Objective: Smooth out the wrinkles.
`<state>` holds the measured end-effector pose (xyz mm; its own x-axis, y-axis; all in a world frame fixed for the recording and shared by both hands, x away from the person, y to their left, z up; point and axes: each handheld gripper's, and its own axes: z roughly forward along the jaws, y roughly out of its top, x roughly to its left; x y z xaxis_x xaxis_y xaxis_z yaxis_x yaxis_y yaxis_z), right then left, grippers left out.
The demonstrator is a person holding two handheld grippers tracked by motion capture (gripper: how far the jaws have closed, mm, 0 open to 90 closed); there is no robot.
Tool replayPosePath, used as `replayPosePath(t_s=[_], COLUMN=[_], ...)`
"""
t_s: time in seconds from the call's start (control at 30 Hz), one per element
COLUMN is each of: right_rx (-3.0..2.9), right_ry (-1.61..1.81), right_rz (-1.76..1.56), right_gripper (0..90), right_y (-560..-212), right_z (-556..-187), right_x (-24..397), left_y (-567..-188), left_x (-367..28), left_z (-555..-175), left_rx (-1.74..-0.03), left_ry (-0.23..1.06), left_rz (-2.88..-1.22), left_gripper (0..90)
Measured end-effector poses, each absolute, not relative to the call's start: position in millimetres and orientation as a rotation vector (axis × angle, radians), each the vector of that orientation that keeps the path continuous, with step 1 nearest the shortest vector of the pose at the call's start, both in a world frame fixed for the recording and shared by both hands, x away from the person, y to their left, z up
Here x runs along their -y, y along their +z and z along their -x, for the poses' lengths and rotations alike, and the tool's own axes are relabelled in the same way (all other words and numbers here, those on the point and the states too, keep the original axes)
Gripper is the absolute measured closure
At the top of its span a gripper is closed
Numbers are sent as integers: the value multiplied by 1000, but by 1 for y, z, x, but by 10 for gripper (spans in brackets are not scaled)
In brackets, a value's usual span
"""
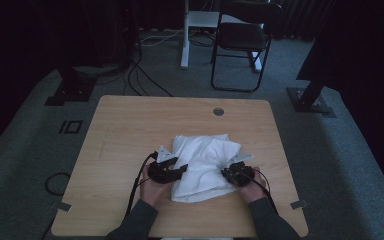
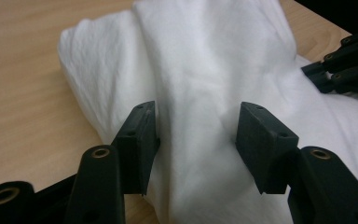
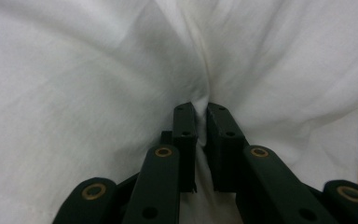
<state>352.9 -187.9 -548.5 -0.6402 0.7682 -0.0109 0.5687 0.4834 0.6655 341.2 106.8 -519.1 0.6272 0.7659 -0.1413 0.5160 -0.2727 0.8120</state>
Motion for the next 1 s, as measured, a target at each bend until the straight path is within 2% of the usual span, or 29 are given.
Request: replayPosePath(t_s=[0.2,0.37,0.77,0.97,1.0], right_rx=[-2415,-2398,-2396,-2381,-2375], right_ry=[1014,1079,1161,1158,1152], right_rz=[-1168,-1156,-1125,-1116,-1126], right_gripper=[812,807,793,733,646], right_y=[-552,-555,-558,-557,-557], right_z=[-371,-386,-412,-423,-424], right_x=[172,148,110,107,108], left_y=[-520,-517,-513,-512,-511], left_x=[-121,-148,-177,-180,-181], left_z=[-354,-371,-395,-401,-402], left_rx=[-1087,-1187,-1291,-1309,-1304], left_ry=[426,486,565,564,558], left_rz=[-1925,-1888,-1853,-1833,-1827], left_gripper=[477,477,477,473,468])
